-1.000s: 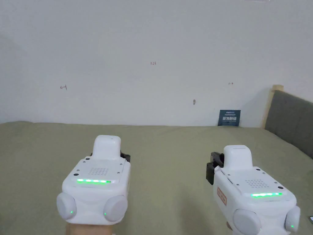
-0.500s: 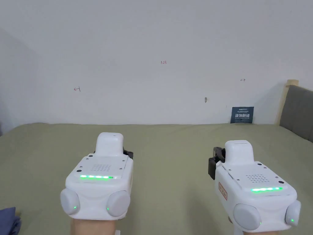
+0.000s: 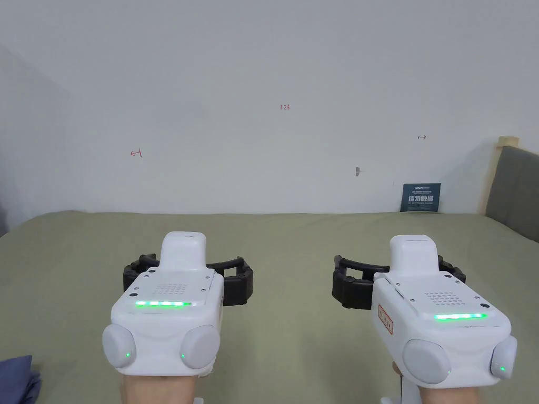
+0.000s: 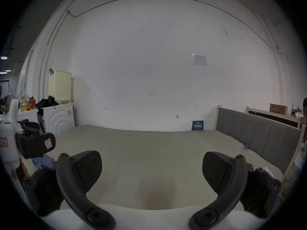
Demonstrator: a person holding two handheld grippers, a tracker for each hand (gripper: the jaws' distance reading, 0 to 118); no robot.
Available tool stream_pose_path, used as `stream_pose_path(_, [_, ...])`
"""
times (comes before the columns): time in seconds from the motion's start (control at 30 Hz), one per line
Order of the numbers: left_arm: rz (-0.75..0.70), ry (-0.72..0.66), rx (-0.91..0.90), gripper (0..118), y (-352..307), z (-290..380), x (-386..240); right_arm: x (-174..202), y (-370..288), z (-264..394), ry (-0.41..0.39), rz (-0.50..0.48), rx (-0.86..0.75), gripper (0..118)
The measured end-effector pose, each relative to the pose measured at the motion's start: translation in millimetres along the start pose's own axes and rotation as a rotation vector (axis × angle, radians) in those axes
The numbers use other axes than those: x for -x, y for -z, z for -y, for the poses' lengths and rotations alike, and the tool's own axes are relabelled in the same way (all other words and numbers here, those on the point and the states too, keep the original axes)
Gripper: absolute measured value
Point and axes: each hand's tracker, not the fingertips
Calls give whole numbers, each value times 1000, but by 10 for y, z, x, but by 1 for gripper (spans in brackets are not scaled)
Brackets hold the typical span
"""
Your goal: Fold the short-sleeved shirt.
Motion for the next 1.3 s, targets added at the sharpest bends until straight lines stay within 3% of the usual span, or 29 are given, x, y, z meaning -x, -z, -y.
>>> stream_pose_path(1.2, [-1, 22, -34, 118, -87, -19, 40, -1, 17, 140, -35, -6, 1, 118])
stream_pose_path(1.23, [0, 21, -35, 118, -86, -21, 45, -2, 27, 140, -32, -7, -1, 118])
stream_pose_path(1.3, [5, 15, -24, 118, -90, -34, 42, -39, 90, 107, 65, -11, 79, 118])
